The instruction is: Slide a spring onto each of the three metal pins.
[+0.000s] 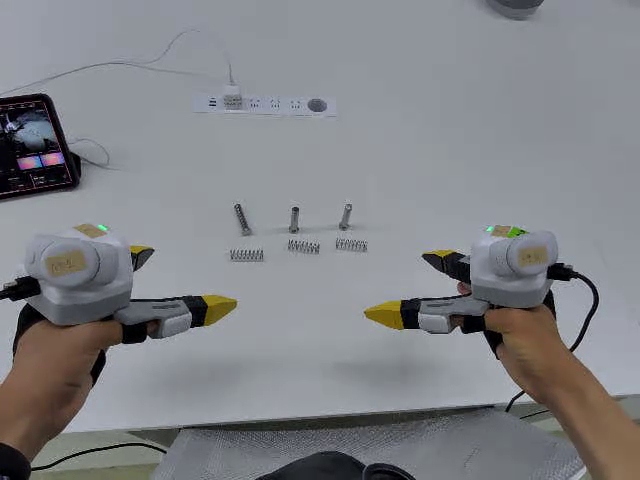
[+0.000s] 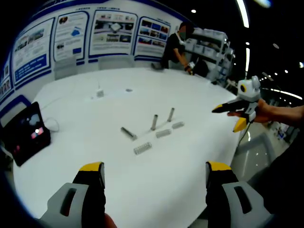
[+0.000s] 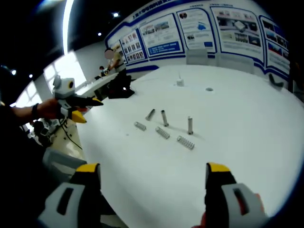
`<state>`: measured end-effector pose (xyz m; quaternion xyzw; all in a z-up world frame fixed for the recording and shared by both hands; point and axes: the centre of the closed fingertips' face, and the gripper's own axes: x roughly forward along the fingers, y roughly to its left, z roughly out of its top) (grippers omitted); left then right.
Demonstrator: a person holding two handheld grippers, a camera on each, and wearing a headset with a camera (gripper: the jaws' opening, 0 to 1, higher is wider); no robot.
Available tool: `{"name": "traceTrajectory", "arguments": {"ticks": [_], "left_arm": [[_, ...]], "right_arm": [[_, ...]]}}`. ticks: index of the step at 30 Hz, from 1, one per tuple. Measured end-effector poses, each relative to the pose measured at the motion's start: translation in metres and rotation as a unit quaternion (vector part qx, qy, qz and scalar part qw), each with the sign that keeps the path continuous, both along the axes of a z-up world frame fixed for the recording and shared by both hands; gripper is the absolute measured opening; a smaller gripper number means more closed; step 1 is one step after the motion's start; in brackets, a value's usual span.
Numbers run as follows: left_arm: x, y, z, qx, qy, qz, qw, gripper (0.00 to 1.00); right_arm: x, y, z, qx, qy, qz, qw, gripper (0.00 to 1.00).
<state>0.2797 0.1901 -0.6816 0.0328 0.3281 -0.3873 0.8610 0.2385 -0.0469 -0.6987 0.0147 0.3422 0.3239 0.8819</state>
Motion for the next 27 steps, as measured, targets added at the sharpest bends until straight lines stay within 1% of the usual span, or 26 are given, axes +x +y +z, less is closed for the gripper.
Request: {"name": "traceTrajectory", "arguments": {"ticks": [2,3,4,6,9,12,15,20,23,27], "left_arm": [[0.001,0.0,-0.001,0.0,0.003,0.004,1.0,0.88],[0.002,0.0,-0.002,-0.001,0.005,0.005,1.0,0.88],[0.002,0.0,-0.002,-0.003,0.007,0.006,1.0,0.88],[0.004,0.0,-0.003,-0.004,0.009,0.009,0.9999,0.87],[0.005,-0.001,-0.004,-0.002,0.009,0.005,0.9999,0.86],[0.01,-0.002,-0.005,-0.003,0.011,0.006,0.9999,0.85],[0.013,-0.003,-0.007,-0.007,0.015,0.008,0.9998,0.84],[0.017,-0.005,-0.011,-0.005,0.018,0.008,0.9998,0.84],[0.02,-0.005,-0.013,-0.002,0.022,0.007,0.9997,0.84],[0.027,-0.006,-0.015,-0.005,0.027,0.008,0.9996,0.82]], "right_arm": [[-0.001,0.001,-0.001,-0.002,0.0,0.002,1.0,0.93],[0.0,0.0,0.0,-0.004,-0.006,0.004,1.0,0.93],[0.001,0.0,0.0,-0.003,-0.006,0.001,1.0,0.93],[0.0,0.001,0.0,0.0,-0.004,0.0,1.0,0.93],[0.0,0.0,-0.001,0.001,-0.001,-0.001,1.0,0.95],[-0.001,0.0,-0.003,-0.001,0.002,-0.002,1.0,0.95],[-0.003,-0.001,-0.006,-0.001,0.006,-0.003,1.0,0.95],[-0.005,-0.002,-0.01,-0.01,0.011,-0.004,0.9999,0.97],[-0.005,-0.002,-0.01,-0.006,0.011,-0.007,0.9999,0.97],[-0.005,-0.004,-0.009,-0.009,0.01,-0.014,0.9998,0.96]]}}
